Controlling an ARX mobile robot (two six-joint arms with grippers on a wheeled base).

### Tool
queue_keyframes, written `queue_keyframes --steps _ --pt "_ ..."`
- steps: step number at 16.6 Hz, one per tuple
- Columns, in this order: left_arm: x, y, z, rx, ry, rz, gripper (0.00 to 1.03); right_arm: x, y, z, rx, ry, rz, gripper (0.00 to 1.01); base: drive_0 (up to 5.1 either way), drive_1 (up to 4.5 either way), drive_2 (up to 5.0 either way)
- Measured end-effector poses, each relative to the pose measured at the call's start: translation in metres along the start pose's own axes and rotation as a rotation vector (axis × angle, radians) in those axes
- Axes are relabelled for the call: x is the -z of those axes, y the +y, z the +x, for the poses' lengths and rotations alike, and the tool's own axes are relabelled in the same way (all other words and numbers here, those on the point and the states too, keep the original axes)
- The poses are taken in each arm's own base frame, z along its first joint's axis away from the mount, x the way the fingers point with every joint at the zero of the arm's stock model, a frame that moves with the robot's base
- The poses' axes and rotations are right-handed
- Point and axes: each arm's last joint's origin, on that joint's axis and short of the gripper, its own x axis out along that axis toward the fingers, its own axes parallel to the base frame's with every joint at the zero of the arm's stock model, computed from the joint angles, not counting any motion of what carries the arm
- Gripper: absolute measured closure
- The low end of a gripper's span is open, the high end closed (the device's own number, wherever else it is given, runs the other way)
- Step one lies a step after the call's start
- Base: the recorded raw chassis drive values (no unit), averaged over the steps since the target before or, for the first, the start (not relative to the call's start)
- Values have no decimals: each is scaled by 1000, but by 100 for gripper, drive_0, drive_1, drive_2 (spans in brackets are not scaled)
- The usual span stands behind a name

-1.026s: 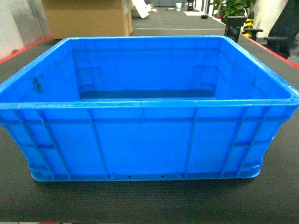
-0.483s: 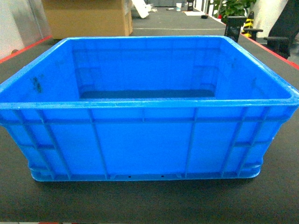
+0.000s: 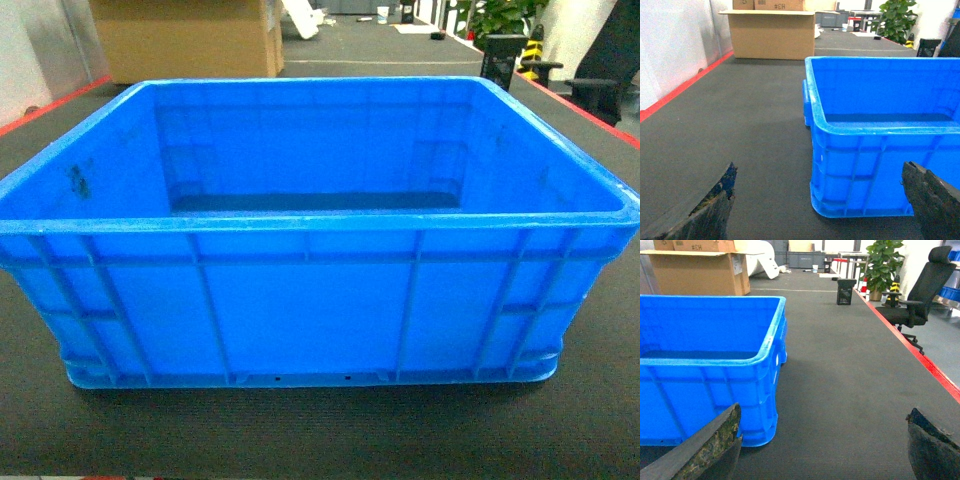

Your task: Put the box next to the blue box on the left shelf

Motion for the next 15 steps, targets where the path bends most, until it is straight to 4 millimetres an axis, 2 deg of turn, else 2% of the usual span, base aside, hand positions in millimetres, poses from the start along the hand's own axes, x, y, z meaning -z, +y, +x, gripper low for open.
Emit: queue_keyframes --steps 4,6,7,9,10,12,14,15 --pt "0 0 0 0 0 0 5 1 0 0 -12 19 -2 3 0 0 0" --pt "4 -1 1 8 154 9 5 4 -2 3 -153 252 7 3 0 0 0" --pt "4 -1 3 5 178 10 5 5 -1 4 -209 271 16 3 0 0 0" --pt "-2 -2 9 12 159 9 5 -5 1 8 -262 220 6 3 0 0 0" --pt "-15 -1 14 20 118 8 5 -17 0 13 -256 188 0 3 0 0 0" --pt "-47 1 43 23 47 31 5 -42 0 37 -237 131 -56 3 0 0 0" --pt "-73 2 89 16 27 56 5 -68 6 76 -173 85 -165 3 0 0 0" --pt "-76 3 115 15 60 51 5 -74 11 99 -163 111 -176 3 0 0 0"
